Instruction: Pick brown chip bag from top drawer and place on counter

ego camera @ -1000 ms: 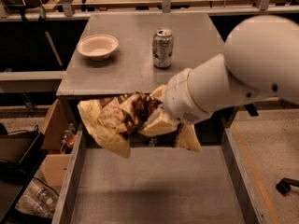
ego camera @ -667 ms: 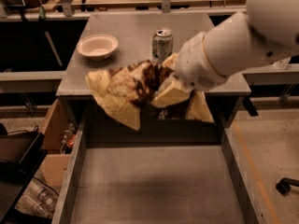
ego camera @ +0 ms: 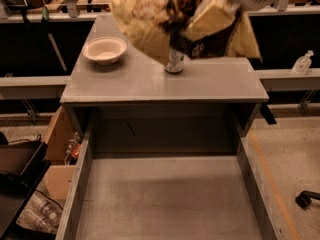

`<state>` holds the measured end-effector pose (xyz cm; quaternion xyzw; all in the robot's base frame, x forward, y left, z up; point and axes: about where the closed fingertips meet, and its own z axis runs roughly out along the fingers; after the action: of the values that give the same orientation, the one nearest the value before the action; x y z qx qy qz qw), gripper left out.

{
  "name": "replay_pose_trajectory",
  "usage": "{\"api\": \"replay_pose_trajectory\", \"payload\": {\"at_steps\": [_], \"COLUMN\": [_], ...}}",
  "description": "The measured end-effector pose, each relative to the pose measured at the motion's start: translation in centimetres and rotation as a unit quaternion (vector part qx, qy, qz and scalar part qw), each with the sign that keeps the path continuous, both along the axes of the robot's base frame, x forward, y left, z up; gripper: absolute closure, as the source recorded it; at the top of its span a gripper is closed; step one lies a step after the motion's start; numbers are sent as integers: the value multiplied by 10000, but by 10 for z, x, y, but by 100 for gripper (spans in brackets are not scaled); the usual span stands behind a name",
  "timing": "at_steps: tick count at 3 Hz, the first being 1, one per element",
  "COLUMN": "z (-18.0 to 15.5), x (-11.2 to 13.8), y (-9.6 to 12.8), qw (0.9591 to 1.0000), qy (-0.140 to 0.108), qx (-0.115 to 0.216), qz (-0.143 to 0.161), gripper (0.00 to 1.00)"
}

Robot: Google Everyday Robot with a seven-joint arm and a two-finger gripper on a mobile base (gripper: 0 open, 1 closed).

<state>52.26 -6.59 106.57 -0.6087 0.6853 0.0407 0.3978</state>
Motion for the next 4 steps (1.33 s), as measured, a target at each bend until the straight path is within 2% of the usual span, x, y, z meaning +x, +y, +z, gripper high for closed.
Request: {"api": "replay_pose_trajectory", "payload": {"at_steps": [1, 2, 3, 4], "z": [47, 94, 94, 96], "x": [31, 30, 30, 47], "y": [-31, -40, -40, -63], "qw": [9989, 9962, 9962, 9939], "qy": [-220, -644, -644, -631], "qx": [216, 390, 390, 467], "qz": [-364, -439, -439, -774], "gripper": [100, 100, 100, 100]}}
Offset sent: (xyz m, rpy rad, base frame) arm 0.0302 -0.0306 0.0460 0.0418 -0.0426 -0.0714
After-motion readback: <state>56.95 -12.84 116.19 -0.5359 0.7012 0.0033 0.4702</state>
